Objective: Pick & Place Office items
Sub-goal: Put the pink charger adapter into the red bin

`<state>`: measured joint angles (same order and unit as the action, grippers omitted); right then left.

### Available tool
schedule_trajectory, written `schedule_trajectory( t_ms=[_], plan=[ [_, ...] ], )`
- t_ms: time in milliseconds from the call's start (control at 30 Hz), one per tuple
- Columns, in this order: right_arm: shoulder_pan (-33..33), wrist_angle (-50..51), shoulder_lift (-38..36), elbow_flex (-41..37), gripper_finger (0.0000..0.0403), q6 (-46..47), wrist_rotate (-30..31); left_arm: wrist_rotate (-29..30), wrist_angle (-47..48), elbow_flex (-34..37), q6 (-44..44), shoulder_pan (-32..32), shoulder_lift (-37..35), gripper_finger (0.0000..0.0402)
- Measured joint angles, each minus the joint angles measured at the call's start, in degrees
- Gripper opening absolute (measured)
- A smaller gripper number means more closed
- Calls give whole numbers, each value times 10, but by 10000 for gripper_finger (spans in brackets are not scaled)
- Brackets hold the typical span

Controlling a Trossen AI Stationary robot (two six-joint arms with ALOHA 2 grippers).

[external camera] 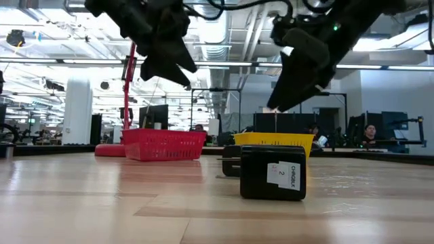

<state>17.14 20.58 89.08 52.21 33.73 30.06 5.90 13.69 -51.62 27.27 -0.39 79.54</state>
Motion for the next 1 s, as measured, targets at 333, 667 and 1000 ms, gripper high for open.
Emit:
schedule_trajectory(
  t_ms=[333, 667, 1000],
  plan=[
    [-47, -36, 65, 0, 312, -104, -79, 1, -9, 0, 0, -52, -9, 187],
    [-68, -24, 33, 0, 312, -169, -130, 1, 105, 0, 6, -77, -52, 188],
    [-67, -120, -66, -103, 312, -170, -170, 4, 82, 0, 10, -99, -126, 189]
  ],
)
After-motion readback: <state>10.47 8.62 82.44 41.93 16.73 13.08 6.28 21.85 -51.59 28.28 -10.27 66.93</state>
